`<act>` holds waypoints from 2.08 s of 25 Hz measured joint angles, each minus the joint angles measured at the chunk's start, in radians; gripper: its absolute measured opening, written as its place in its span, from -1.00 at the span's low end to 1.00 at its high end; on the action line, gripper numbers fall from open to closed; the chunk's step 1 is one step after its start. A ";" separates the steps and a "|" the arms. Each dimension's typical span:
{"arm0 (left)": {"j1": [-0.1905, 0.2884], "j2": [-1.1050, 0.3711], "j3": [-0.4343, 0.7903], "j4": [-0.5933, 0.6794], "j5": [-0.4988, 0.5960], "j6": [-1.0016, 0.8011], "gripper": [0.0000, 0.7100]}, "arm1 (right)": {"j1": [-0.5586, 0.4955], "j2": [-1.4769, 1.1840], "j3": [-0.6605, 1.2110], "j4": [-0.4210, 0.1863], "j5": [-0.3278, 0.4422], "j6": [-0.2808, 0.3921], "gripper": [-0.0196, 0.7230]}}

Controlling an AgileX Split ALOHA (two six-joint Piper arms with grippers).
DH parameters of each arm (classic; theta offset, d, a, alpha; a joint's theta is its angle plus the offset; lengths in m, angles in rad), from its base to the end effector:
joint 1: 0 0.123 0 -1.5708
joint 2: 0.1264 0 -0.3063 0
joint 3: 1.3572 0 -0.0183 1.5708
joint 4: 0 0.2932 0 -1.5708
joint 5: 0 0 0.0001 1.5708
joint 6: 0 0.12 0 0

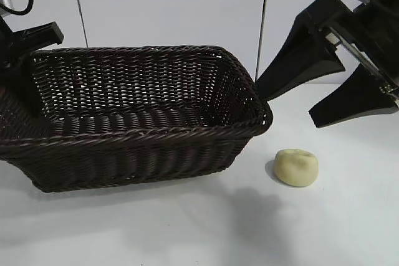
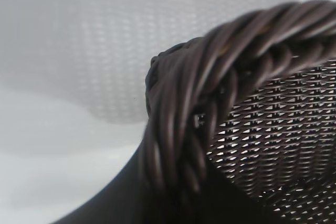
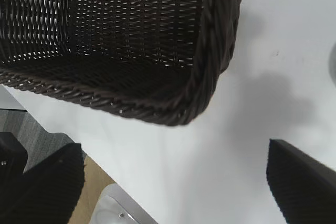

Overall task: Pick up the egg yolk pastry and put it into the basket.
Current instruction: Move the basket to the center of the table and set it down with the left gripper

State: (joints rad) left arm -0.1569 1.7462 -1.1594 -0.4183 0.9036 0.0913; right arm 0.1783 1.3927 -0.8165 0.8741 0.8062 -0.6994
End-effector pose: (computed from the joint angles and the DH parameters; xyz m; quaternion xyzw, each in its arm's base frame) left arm 0.3703 -0.0974 0.1799 0.0072 0.9814 -0.1759 0.0761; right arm 0.2822 0.1184 0.2192 -0.1566 0.9179 0.2992 0.2086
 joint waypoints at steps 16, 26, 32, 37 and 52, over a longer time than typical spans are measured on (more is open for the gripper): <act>-0.048 0.158 -0.111 0.028 -0.010 0.019 -0.72 | 0.000 0.000 0.000 0.000 0.003 0.000 0.87; -0.048 0.197 -0.111 0.030 -0.029 0.019 -0.72 | 0.000 0.000 0.000 0.000 0.003 0.000 0.87; -0.048 0.201 -0.113 0.027 -0.026 0.019 -0.72 | 0.000 0.000 0.000 0.000 0.003 0.000 0.87; -0.048 0.201 -0.113 0.018 -0.016 0.019 -0.36 | 0.000 0.000 0.000 0.000 0.003 0.000 0.87; -0.048 0.187 -0.147 0.026 0.048 0.018 0.95 | 0.000 0.000 0.000 -0.001 0.003 0.000 0.87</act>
State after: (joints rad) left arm -0.2047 1.9337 -1.3061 -0.3927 0.9520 0.1089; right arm 0.1783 1.3927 -0.8165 0.8730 0.8090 -0.6994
